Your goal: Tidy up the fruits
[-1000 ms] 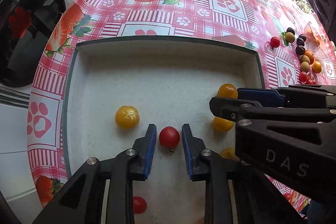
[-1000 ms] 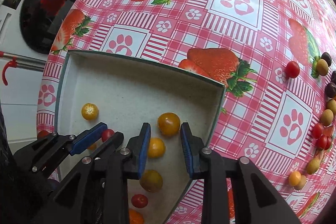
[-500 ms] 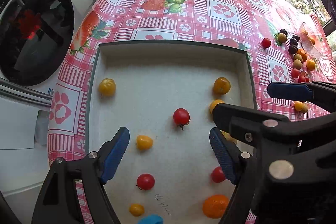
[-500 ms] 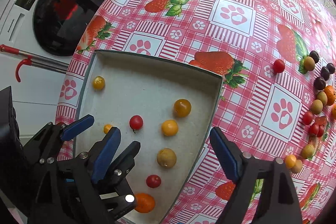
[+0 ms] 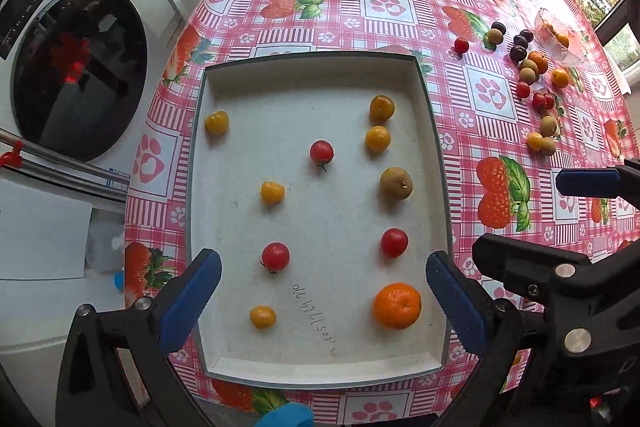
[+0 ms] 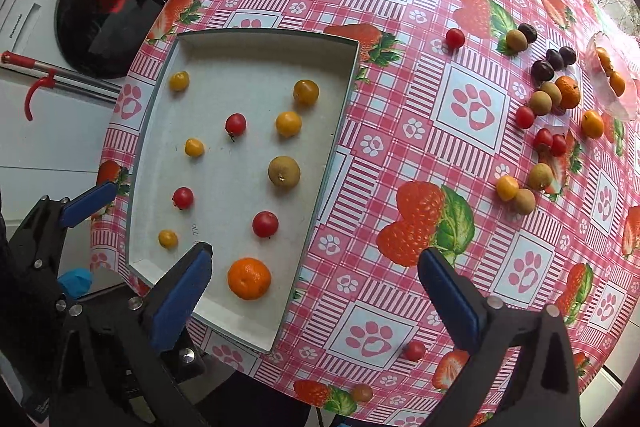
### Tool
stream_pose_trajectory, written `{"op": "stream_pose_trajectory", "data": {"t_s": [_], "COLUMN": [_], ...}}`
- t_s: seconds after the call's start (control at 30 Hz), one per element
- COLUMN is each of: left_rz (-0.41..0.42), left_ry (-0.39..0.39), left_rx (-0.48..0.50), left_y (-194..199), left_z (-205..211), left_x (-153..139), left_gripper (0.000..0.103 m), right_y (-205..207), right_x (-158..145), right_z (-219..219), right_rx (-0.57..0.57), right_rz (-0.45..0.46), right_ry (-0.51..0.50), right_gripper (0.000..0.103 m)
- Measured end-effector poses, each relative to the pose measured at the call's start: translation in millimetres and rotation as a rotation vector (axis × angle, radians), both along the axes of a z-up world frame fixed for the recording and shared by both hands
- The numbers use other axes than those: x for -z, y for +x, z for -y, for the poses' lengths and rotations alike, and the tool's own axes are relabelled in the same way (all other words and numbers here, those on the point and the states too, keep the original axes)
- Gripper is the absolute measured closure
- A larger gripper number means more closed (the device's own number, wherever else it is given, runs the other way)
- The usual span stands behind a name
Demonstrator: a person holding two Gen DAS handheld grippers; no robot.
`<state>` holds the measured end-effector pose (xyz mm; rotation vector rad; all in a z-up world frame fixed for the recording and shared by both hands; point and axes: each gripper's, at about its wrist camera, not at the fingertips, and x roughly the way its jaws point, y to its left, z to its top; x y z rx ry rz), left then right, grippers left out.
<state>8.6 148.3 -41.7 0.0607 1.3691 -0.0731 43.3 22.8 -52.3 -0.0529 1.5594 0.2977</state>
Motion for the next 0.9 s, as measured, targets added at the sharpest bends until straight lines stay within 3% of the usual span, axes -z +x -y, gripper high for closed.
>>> {"op": "stream_pose_trajectory", "data": {"t_s": [0.27, 0.43, 0.67, 0.9], "left_rz": [-0.04, -0.065, -0.072, -0.06], "left_ry": [0.068, 0.061, 0.096, 0.114], "left_rx": [0.014, 0.019, 0.041, 0.049], "left_y": [-19.5, -33.0, -49.8, -52.9], "left_z": [4.9, 6.8, 17.8, 20.5], "left_x": [-19.7, -28.7, -35.2, -45.9], "left_gripper": [0.0, 0.0, 0.0, 0.0], "right_y": [-23.3, -33.9, -28.2, -27.4], "right_x": [-28.1, -40.4, -50.5, -55.2], "right_z": [-1.9, -0.4, 8.2, -5.4], "right_rx": [-0.034, -0.051, -0.044, -0.131], "right_rz": [0.016, 0.027, 0.047, 0.061], "right_ry": [-0.027, -0.034, -0.052, -0.084], "right_gripper": [0.0, 0.0, 0.0, 0.0]}}
